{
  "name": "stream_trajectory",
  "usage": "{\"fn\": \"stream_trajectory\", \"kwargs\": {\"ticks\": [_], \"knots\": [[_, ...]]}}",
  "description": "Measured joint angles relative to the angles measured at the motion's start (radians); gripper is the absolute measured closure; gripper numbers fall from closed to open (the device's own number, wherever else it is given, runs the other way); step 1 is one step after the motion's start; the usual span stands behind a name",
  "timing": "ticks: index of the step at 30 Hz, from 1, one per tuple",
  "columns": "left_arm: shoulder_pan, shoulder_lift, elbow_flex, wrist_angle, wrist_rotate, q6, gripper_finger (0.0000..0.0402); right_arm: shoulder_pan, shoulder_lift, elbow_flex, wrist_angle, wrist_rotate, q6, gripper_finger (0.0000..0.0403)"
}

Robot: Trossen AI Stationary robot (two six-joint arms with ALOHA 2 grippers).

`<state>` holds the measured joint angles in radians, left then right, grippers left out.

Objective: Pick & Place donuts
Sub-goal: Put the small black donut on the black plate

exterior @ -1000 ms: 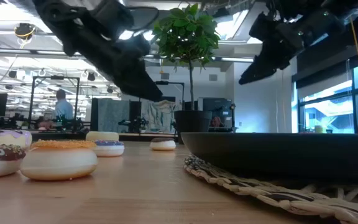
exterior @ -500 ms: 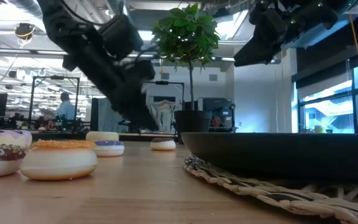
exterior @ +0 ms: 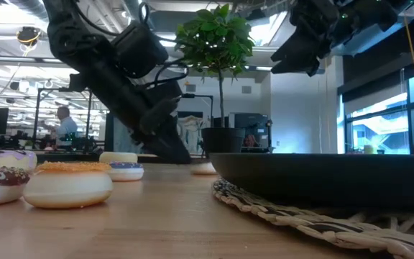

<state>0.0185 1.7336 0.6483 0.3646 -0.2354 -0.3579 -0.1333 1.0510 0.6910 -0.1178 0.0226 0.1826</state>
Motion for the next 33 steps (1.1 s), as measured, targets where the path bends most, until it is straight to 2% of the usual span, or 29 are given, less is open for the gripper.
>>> {"fn": "stream_trajectory", "kwargs": {"ticks": [5, 14, 24, 28, 33], "knots": [[0.0, -0.001, 0.0, 0.094, -0.014, -0.046, 0.0174, 0.0, 0.0, 0.0, -0.006, 0.001, -0.006, 0.0189], [-0.012, 0.008, 0.006, 0.113, -0.157, -0.12, 0.0174, 0.0, 0.0, 0.0, -0.026, 0.001, -0.034, 0.0189], [-0.048, 0.104, 0.011, 0.193, -0.175, -0.11, 0.0174, 0.0, 0.0, 0.0, -0.049, 0.001, -0.031, 0.0189], [-0.051, 0.141, 0.044, 0.194, -0.22, -0.11, 0.0174, 0.0, 0.0, 0.0, -0.049, 0.001, -0.031, 0.0189], [-0.042, 0.167, 0.09, 0.192, -0.218, -0.108, 0.0174, 0.0, 0.0, 0.0, -0.05, 0.001, -0.045, 0.0189]]}}
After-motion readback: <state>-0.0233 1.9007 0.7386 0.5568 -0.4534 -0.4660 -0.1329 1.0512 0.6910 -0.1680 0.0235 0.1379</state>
